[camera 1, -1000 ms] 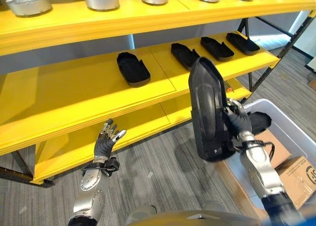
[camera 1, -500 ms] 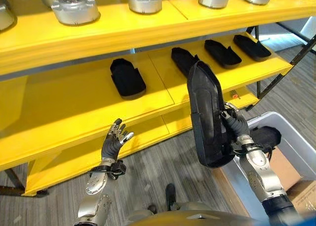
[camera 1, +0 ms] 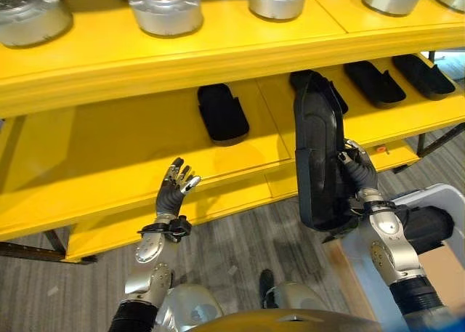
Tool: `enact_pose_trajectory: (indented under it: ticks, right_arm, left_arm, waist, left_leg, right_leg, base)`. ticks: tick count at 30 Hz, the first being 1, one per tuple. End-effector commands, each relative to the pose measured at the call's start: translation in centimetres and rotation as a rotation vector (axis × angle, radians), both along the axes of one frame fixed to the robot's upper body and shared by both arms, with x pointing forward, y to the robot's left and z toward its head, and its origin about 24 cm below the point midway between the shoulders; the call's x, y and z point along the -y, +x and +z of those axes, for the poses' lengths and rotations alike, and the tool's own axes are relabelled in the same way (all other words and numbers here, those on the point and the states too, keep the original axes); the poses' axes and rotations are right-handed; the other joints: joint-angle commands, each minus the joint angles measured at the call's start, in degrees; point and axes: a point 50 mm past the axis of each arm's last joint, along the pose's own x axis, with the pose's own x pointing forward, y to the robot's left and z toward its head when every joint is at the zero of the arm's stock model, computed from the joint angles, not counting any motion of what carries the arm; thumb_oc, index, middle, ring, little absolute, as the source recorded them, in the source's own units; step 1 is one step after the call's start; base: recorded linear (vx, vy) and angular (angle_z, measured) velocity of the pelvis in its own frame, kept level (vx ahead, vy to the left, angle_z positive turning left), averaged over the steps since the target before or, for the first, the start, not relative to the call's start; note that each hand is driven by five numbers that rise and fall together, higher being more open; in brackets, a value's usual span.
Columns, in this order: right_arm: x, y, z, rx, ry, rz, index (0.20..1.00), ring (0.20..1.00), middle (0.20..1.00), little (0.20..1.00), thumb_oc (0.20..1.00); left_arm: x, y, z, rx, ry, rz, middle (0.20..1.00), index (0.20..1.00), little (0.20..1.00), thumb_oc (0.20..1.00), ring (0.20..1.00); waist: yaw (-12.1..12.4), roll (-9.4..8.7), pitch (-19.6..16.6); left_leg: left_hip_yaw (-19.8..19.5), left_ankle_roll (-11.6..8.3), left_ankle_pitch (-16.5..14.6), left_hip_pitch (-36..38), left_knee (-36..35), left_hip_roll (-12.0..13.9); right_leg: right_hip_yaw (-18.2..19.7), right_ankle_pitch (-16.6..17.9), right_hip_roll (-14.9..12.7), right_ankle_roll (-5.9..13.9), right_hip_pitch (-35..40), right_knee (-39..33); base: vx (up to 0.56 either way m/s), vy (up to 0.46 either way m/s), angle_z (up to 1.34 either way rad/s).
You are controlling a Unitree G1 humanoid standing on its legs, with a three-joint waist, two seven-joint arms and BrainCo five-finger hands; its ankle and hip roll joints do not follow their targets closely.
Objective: Move parts from the plastic box to the shelf.
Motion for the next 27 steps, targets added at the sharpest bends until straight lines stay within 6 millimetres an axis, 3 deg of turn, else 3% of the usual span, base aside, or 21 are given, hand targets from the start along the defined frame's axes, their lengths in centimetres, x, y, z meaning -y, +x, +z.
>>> enact_pose_trajectory:
  ticks: [1, 2, 8, 12, 20, 27]
  right_arm:
    - [-1.0, 0.0, 3.5, 0.194, -0.057, 0.037, 0.200, 0.200, 0.200, 0.200, 0.200]
    - [-1.0, 0.0, 3.5, 0.193, -0.057, 0.037, 0.200, 0.200, 0.200, 0.200, 0.200]
    - [-1.5, -0.1, 3.2, 0.186, -0.012, 0.046, 0.200, 0.200, 0.200, 0.200, 0.200]
    - [-2.5, 0.1, 3.2, 0.182, 0.016, 0.105, 0.200, 0.200, 0.200, 0.200, 0.200]
    - [-5.9, 1.3, 4.3, 0.214, 0.077, 0.250, 0.200, 0.200, 0.200, 0.200, 0.200]
    - [-10.9, 3.6, 6.9, 0.267, 0.156, 0.414, 0.200, 0.200, 0.200, 0.200, 0.200]
  left_arm:
    - [-1.8, -1.3, 2.4, 0.105, 0.104, -0.005, 1.000, 1.000, 1.000, 1.000, 1.000]
    - [-1.8, -1.3, 2.4, 0.105, 0.105, -0.005, 1.000, 1.000, 1.000, 1.000, 1.000]
    - [-2.3, -0.8, 3.2, 0.130, 0.154, -0.009, 1.000, 1.000, 1.000, 1.000, 1.000]
    - [-2.7, -0.9, 3.2, 0.127, 0.169, 0.003, 1.000, 1.000, 1.000, 1.000, 1.000]
    - [-3.3, -1.2, 2.9, 0.101, 0.184, 0.020, 1.000, 1.000, 1.000, 1.000, 1.000]
    - [-3.7, -1.1, 3.4, 0.110, 0.181, 0.036, 1.000, 1.000, 1.000, 1.000, 1.000]
  waist:
    - [2.32, -1.36, -3.74]
    - [2.30, -1.47, -3.65]
    - [3.54, -4.83, -2.67]
    - [4.44, -6.34, -3.59]
    - [6.74, -8.55, -4.32]
    - [10.60, -9.35, -4.32]
  left_leg:
    - [3.67, 0.78, 10.58, 8.73, -8.03, -9.61]
    - [3.63, 0.87, 10.44, 8.77, -7.84, -9.77]
    - [4.69, 2.08, 2.28, 4.44, 3.36, -16.31]
    - [5.20, 2.85, 0.65, 3.68, 4.96, -18.06]
    - [3.98, 3.49, -0.62, 2.92, 6.85, -19.20]
    - [2.45, 3.17, -0.52, 2.81, 7.12, -19.19]
  right_leg:
    - [4.33, 7.80, -5.19, 8.01, 3.46, -5.46]
    - [4.31, 7.85, -5.35, 8.10, 3.70, -5.64]
    - [4.03, 12.83, -12.59, 11.39, 8.08, -13.57]
    - [3.93, 14.12, -14.22, 12.01, 8.46, -14.98]
    - [2.94, 13.45, -14.42, 12.06, 9.97, -14.59]
    - [0.69, 11.93, -13.69, 11.61, 11.87, -13.51]
  base:
    - [0.08, 0.257, -0.06]
    - [0.07, 0.261, -0.23]
    - [0.01, 0.220, 0.26]
    - [0.02, 0.123, 0.02]
    - [0.02, 0.007, 0.03]
    - [0.04, -0.032, 0.12]
